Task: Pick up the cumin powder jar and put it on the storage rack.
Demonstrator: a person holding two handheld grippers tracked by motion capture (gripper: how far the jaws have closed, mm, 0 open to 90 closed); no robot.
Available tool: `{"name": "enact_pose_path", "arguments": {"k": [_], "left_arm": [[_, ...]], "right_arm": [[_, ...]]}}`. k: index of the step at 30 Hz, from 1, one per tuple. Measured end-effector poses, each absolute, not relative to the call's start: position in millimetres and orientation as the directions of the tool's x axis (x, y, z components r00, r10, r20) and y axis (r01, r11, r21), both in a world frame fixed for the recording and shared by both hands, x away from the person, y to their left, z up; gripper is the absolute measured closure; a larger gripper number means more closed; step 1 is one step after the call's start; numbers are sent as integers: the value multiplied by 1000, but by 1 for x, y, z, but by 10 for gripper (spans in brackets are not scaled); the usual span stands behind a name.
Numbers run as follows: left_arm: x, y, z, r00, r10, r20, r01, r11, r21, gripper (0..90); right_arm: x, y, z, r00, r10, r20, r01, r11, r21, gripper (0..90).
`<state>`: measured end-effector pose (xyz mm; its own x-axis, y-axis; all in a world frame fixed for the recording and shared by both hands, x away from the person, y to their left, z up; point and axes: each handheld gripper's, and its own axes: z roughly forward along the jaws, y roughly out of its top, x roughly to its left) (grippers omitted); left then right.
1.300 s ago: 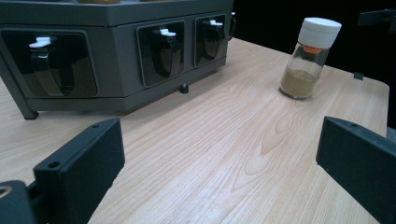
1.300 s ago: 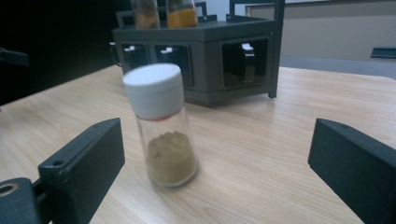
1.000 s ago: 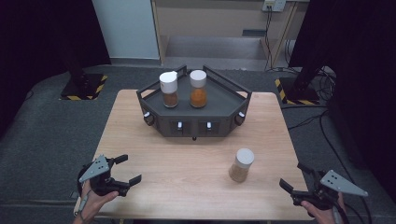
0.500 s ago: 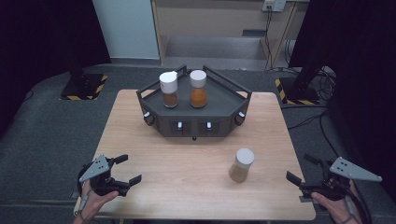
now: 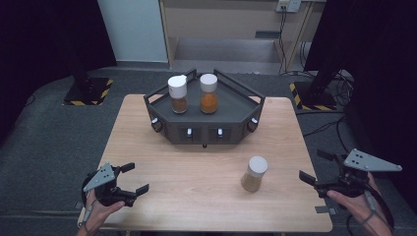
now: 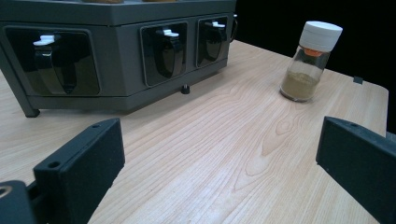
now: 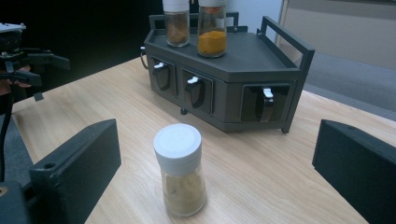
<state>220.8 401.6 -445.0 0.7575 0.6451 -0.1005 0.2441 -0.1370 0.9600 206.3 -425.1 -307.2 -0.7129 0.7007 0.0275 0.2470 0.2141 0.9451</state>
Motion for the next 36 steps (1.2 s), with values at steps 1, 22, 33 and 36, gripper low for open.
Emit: {"name": "enact_pose_path", "arguments": {"k": [1,22,33,36], "left_arm": [[221,402,-445,757,645,-100,245,-138,960,3],[221,402,-445,758,644,-99,244,-140,960,3],[221,402,-445,758,644,-98,244,-141,959,3],[221,402,-445,758,645,-99,245,-141,959,3]], "right_arm": [[209,-424,-305,-717,697,25,248,221,943,14],[244,-394,-291,-766,642,4,272,319,908,21],[256,-376,-305,-788,616,-2,278,357,892,26],[259,-371,-308,-791,612,-7,280,372,885,27]]}}
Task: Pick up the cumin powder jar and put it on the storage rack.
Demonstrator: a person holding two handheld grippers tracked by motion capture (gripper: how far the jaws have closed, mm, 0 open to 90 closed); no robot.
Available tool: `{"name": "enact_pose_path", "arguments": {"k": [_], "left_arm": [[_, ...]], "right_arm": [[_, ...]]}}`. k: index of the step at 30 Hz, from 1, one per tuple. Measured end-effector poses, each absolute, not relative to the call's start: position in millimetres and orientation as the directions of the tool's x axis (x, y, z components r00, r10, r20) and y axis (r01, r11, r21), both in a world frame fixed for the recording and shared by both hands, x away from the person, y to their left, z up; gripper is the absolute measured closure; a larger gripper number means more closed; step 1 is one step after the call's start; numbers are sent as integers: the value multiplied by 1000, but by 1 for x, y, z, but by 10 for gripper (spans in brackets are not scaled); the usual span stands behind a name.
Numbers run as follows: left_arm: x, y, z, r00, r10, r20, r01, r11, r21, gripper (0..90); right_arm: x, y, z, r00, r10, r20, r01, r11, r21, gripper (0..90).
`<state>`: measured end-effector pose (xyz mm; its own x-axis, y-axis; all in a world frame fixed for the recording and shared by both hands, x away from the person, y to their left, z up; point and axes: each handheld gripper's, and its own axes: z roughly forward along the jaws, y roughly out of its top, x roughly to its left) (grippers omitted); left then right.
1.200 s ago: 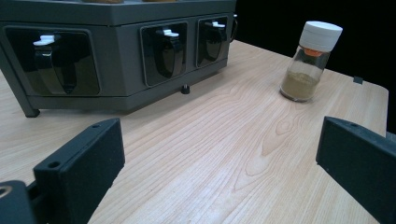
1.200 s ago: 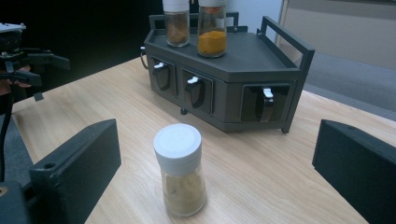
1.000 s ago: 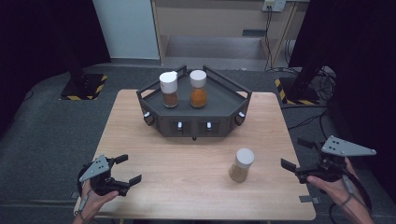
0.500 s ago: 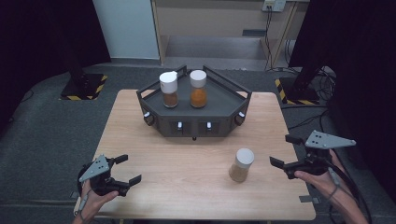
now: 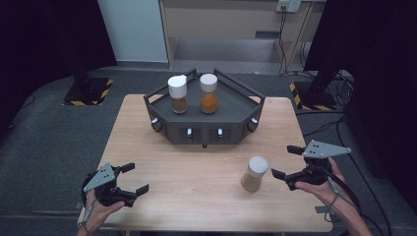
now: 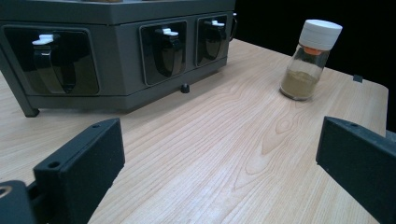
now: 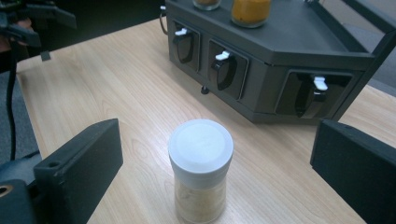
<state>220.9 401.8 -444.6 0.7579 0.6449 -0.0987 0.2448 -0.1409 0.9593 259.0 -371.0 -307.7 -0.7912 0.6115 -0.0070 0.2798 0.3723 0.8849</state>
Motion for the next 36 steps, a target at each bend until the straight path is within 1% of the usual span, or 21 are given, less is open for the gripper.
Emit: {"name": "enact_pose_path", "arguments": {"k": [13,26,33,36], "left_arm": [[221,402,-445,758,644,-99,245,-140,959,3],[221,403,-445,758,645,-98,244,-140,960,3],[221,402,-445,758,645,-99,245,-141,959,3],[221,402,-445,758,645,-98,244,-141,959,3]], "right_arm": [[277,-353,-325,-806,592,4,305,410,860,31],[296,-342,-348,-812,582,46,345,414,842,46],[301,-336,-362,-818,573,54,347,416,841,70],[303,-334,-368,-820,570,52,345,420,840,100]]}}
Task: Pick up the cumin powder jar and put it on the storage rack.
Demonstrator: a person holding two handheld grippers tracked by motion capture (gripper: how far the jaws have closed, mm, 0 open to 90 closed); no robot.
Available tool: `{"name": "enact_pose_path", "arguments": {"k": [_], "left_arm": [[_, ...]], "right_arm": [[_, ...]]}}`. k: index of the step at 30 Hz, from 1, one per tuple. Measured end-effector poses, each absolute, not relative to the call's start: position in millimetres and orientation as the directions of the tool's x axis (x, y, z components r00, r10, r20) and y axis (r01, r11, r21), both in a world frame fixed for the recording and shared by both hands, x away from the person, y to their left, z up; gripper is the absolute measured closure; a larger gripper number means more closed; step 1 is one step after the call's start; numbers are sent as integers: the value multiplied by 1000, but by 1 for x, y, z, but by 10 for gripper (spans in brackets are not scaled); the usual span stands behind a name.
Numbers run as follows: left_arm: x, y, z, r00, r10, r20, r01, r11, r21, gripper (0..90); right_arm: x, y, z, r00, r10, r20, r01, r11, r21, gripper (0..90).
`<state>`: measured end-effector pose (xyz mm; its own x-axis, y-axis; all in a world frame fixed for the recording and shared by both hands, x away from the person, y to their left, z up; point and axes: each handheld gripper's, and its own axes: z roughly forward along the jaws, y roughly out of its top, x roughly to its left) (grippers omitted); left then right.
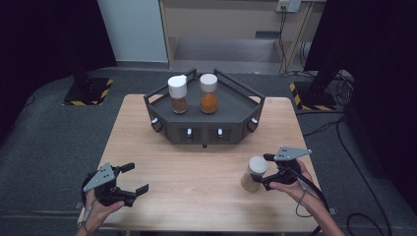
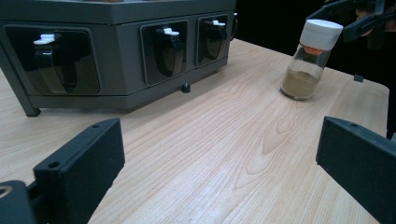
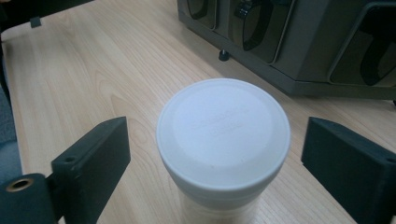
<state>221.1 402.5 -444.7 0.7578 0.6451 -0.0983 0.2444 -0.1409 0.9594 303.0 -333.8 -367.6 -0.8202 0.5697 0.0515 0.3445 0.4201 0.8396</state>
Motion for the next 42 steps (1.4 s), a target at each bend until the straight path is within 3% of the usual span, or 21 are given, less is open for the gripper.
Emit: {"name": "enact_pose_path", "arguments": {"k": [3,10,26,42], "left_arm": [[221,403,-445,757,646,-99,244,-140,960,3],[221,403,-445,757,646,-99,245,-140,959,3],[221,403,-445,757,645,-99,246,-141,959,3],[222,403,-445,758,644,-102,247,-138,959,3]], "right_arm": [[304,-332,-373,-825,564,43,332,421,844,139],[298,-329,-385,-820,572,-2,290,419,860,333],[287,-332,-394,-794,608,3,284,366,886,339],[296,-340,-362,-785,619,-5,276,358,892,339]]}}
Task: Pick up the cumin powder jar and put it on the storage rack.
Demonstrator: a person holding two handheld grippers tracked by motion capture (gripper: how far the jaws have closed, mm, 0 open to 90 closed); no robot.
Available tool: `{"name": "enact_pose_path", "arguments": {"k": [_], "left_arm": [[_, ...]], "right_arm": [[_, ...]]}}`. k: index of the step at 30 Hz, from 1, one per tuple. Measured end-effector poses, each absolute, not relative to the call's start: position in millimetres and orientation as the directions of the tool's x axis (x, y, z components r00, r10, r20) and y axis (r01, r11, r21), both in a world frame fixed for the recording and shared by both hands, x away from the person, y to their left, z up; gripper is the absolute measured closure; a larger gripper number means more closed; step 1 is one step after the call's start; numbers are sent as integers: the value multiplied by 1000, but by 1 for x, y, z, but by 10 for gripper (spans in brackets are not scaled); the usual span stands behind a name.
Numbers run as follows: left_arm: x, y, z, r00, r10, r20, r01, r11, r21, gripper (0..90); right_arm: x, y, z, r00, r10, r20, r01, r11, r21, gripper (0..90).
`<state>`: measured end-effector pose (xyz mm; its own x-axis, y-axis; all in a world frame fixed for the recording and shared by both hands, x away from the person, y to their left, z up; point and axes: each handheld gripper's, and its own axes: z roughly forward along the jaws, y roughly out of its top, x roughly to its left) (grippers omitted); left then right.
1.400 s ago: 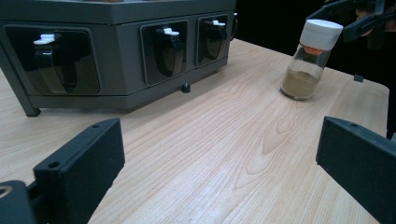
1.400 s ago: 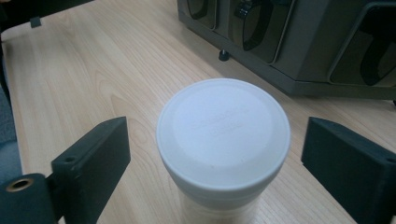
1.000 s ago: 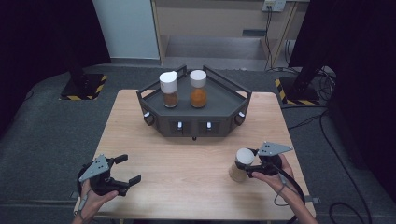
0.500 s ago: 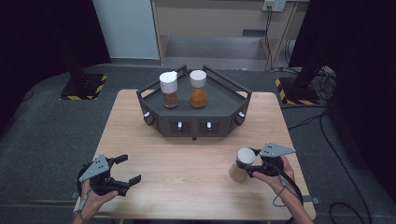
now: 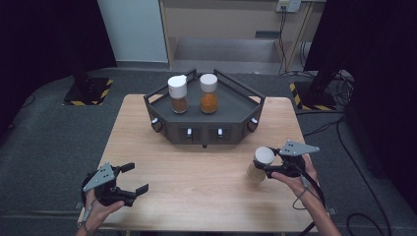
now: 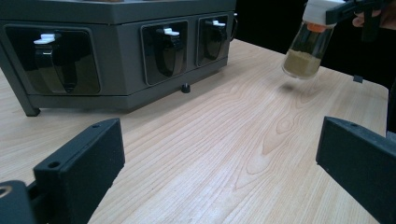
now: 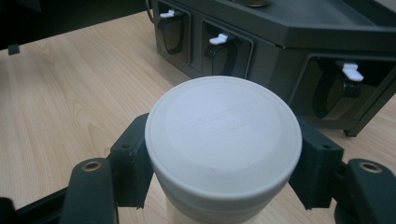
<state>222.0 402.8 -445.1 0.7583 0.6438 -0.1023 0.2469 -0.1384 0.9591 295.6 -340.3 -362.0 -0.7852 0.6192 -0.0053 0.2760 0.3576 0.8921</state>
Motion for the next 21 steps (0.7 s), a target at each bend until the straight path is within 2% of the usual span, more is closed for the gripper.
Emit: {"name": "enact_pose_path", "arguments": {"k": [21], "left_arm": [[222,403,-445,760,642,-101,248,-143,958,3]], "right_arm": [[327,-332,-301,-825,565,-25,233,380,895,339]]}}
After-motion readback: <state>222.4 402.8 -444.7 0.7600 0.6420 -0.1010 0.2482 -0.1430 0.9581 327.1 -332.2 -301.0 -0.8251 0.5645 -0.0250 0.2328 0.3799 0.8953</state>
